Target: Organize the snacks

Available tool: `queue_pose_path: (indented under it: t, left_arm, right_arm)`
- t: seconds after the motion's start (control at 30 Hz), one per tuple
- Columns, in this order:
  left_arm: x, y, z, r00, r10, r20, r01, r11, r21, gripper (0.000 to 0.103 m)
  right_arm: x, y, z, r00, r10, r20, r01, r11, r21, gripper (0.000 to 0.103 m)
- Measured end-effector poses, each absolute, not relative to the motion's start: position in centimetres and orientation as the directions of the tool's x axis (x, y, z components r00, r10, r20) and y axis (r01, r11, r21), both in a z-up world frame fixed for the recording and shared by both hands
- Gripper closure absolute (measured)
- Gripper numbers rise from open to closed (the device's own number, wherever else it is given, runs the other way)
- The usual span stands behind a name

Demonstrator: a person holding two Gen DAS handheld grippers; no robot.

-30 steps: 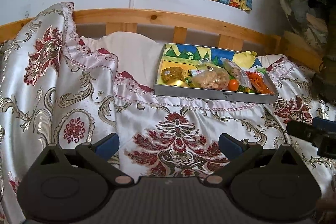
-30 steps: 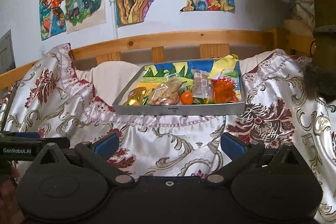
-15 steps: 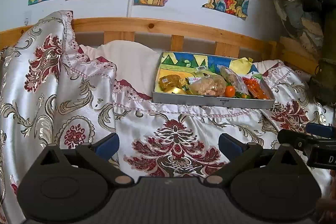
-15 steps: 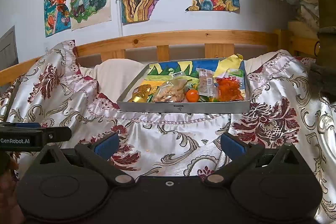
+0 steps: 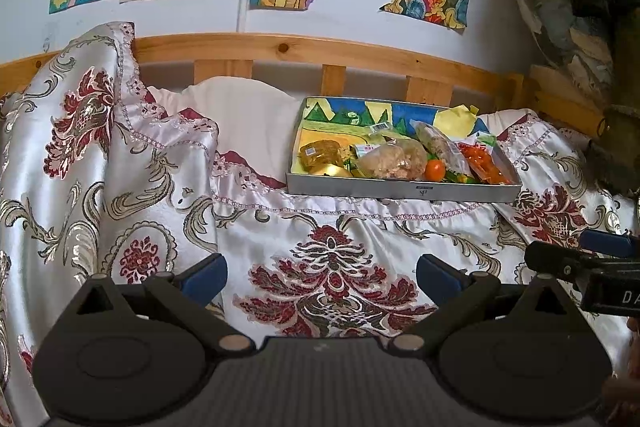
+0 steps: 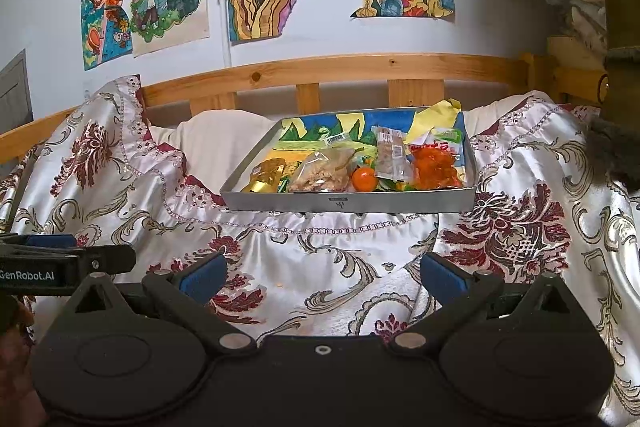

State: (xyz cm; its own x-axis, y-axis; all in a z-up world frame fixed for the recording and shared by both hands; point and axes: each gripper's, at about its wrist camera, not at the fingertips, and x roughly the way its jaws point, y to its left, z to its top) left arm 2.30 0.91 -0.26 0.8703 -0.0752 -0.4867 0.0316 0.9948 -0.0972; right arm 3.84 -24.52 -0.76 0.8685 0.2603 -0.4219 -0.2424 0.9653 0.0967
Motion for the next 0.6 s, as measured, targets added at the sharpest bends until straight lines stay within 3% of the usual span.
queue_pose_path:
  t: [0.6]
  left_arm:
    - [2.33,1.09,-0.34,0.868,-0.075,-0.49,0.026,0.994,-0.106,0.0]
  right_arm:
    - [3.94,-24.44,-0.96,0.865,0.262,-0.428,-0.245,0.965,0.095,0.001]
